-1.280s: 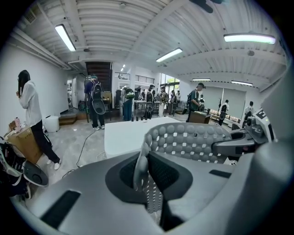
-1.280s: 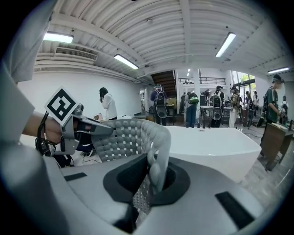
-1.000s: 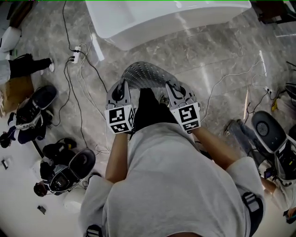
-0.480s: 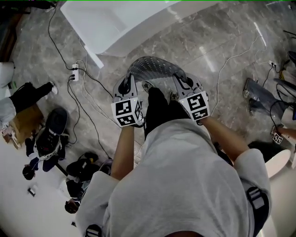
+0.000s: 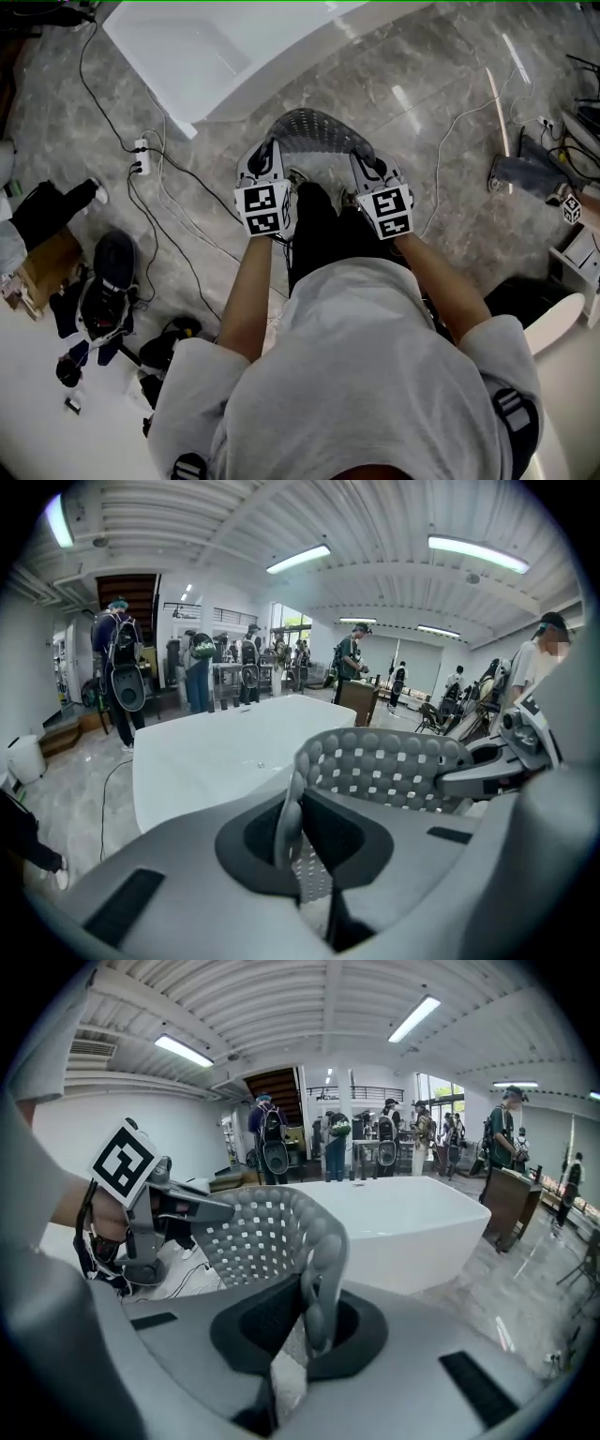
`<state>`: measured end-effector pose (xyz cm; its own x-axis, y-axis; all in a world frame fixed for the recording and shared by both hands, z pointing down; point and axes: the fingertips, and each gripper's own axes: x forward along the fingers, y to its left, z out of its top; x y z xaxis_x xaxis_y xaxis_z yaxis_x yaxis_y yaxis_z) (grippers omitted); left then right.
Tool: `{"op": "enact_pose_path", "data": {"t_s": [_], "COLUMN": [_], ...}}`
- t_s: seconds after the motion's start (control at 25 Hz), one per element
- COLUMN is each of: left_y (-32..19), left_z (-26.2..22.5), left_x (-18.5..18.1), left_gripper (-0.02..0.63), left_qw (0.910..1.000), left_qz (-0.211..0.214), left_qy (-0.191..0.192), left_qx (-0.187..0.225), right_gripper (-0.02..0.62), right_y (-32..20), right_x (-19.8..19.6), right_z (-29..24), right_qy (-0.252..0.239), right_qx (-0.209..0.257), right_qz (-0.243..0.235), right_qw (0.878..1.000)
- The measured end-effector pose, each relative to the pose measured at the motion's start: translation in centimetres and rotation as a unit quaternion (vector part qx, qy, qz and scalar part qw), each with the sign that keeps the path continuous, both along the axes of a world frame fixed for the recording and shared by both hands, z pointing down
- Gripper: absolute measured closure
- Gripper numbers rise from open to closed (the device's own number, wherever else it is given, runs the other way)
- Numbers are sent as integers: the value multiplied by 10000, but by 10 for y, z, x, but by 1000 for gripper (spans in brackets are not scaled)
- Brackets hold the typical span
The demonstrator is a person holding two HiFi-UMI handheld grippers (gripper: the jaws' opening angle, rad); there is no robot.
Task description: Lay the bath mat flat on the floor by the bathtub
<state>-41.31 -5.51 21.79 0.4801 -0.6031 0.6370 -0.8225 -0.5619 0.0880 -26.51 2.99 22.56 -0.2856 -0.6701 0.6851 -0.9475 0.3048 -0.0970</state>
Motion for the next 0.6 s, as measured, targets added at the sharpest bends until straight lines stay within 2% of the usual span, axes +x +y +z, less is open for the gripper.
{"op": "enact_pose_path", "data": {"t_s": [0.12,0.28,0.6], "left_y": [-18,-32,-56], "left_z": [19,32,36], "left_x": [-1,5,37], "left_gripper": [577,577,577], "left_qw": [9998,9982,9912], "left_qz": [146,583,1319], "left_qy": [27,-80,-106], "left_qx": [-113,-111,-39], "right_gripper": [573,573,572], "right_y": [-15,-27,-33], "right_x": [-1,-6,9], "right_z": [18,27,33], "right_qy": [25,22,19], "right_qx": [-66,-79,-11], "right_qz": [229,600,1456], "right_qw": [9997,9982,9893]}}
